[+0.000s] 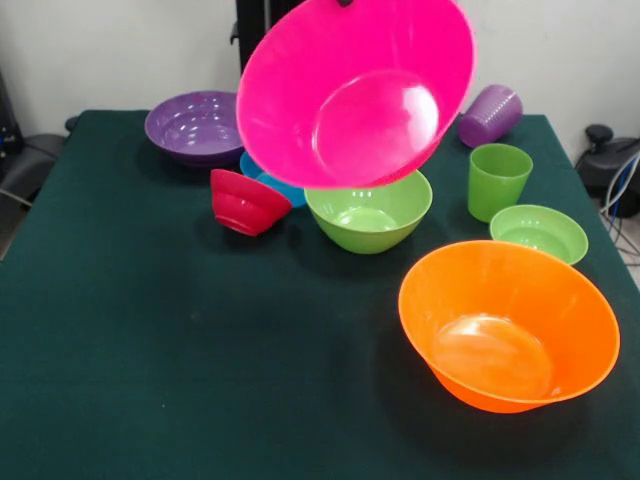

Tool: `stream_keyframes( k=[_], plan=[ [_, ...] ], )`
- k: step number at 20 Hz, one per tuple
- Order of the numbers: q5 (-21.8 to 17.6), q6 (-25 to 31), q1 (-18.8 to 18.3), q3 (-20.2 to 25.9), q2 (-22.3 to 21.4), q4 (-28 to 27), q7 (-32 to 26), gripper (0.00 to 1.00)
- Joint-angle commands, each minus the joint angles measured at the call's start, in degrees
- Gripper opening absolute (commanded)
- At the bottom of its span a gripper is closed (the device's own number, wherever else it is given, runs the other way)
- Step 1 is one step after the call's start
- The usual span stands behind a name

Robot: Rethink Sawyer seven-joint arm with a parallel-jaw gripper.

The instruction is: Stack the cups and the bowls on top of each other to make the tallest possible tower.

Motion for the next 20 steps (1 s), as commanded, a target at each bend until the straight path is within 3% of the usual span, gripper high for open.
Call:
stream_keyframes(
  k=[1,10,17,20],
  plan=[
    [-1.6,3.7,-0.2,2.8,6.0,6.0,-16.7,0.0],
    [-6.0,4.4,-0.4,-0.7,9.2,6.2,-19.3,0.0],
    [-12.0,0.2,1.7,-3.2,8.7,5.5,-15.7,0.0],
    [-16.4,-2.8,2.9,-4.1,6.5,5.1,-12.2,0.0]
  ],
)
